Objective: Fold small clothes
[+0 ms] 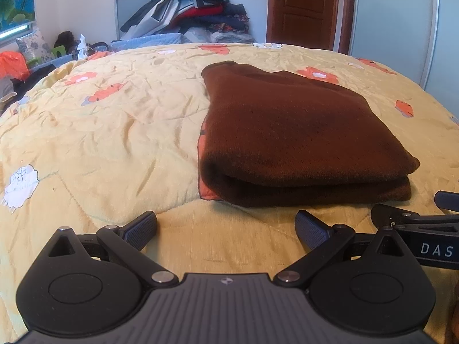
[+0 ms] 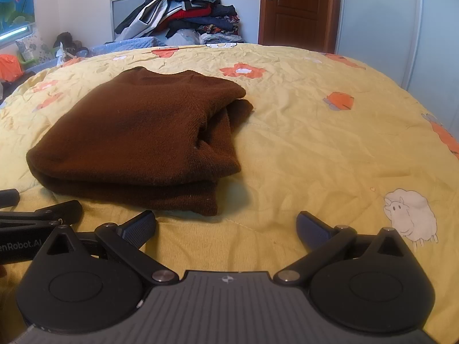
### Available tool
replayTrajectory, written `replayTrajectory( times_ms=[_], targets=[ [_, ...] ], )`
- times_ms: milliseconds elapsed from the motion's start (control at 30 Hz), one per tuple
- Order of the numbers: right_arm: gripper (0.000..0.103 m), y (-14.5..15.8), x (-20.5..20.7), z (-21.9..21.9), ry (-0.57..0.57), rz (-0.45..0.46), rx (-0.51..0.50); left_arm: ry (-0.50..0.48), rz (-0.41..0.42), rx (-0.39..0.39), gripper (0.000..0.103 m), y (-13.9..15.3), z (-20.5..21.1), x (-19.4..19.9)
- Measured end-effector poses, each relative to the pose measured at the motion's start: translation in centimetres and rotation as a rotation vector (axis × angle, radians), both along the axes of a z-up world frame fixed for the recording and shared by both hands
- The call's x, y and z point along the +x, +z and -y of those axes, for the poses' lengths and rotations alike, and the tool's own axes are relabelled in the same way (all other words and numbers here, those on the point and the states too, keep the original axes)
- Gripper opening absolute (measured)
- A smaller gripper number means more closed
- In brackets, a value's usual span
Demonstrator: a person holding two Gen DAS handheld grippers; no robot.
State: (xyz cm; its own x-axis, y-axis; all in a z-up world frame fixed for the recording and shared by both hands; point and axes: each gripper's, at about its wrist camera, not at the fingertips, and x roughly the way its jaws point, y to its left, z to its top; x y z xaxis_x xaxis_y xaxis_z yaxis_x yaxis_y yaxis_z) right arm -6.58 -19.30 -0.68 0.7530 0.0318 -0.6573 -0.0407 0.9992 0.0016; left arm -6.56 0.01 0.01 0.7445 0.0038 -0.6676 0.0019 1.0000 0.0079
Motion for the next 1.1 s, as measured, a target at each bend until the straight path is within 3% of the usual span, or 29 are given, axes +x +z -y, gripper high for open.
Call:
replayTrajectory(
  times_ms=[1100],
  targets=[
    [0.103,0.01,-0.09,-0.05,-0.002,0.0,0.0,0.0,-0.036,-0.003,0.103,0.19,-0.13,0.3]
  ],
)
